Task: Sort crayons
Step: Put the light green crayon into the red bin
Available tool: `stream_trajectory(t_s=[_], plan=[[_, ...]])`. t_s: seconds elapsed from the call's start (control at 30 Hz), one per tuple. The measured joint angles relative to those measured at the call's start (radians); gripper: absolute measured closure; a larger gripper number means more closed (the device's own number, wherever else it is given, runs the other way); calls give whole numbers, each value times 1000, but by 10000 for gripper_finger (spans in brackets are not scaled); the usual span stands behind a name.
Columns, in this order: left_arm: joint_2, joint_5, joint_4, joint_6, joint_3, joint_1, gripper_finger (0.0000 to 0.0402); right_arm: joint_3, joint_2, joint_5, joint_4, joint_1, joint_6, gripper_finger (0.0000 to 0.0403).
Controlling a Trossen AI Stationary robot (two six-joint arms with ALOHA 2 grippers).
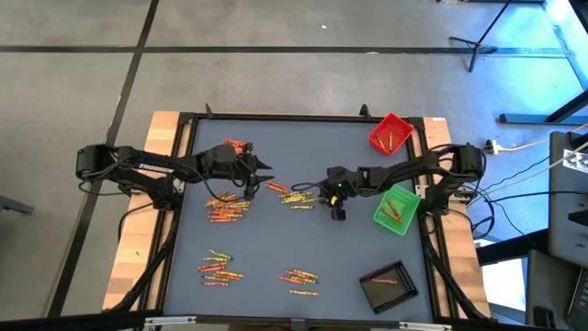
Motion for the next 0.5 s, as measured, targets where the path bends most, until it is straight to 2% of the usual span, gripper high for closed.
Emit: stream_trajectory(t_s=[0.17,0.43,0.5], plan=[[0,-1,6,0,0,0,274,4,24,-4,13,0,-23,304],[0,-6,22,-8,0,0,274,4,26,29,4,2,-26,385],[0,-6,29,-8,0,0,274,3,26,36,3,2,-34,394]])
